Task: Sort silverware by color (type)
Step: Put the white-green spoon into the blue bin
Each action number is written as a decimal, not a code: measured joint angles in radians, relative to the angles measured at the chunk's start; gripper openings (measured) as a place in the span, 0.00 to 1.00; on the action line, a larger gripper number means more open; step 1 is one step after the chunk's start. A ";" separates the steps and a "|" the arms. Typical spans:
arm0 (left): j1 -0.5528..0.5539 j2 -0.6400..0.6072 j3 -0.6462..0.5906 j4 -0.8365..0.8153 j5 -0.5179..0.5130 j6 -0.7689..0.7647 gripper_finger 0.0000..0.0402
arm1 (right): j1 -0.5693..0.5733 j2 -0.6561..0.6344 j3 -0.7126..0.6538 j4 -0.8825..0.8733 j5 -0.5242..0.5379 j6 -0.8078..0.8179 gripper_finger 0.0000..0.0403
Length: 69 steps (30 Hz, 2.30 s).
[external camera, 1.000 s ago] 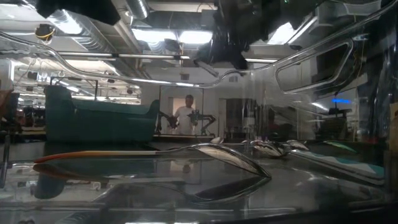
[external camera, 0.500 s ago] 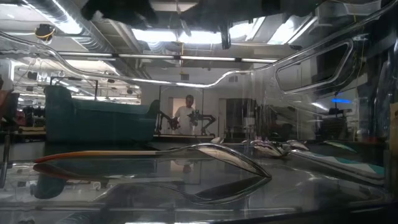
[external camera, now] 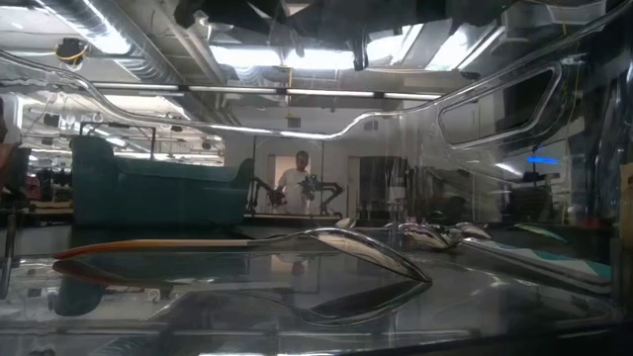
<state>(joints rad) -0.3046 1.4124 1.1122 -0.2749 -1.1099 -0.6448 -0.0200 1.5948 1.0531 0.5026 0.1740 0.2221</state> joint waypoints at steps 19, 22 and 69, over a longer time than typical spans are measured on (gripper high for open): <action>0.090 0.000 0.000 0.143 -0.007 0.053 0.32 | 0.000 -0.001 0.000 -0.052 0.068 -0.076 0.01; 0.089 0.000 0.000 0.141 -0.007 0.054 0.32 | 0.001 -0.001 0.000 -0.052 0.069 -0.076 0.01; 0.110 0.002 0.002 0.152 0.065 0.151 0.05 | -0.002 0.000 0.001 -0.112 -0.027 -0.085 0.05</action>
<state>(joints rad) -0.1946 1.4141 1.1137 -0.1234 -1.0446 -0.4933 -0.0215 1.5951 1.0542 0.3905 0.1467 0.1373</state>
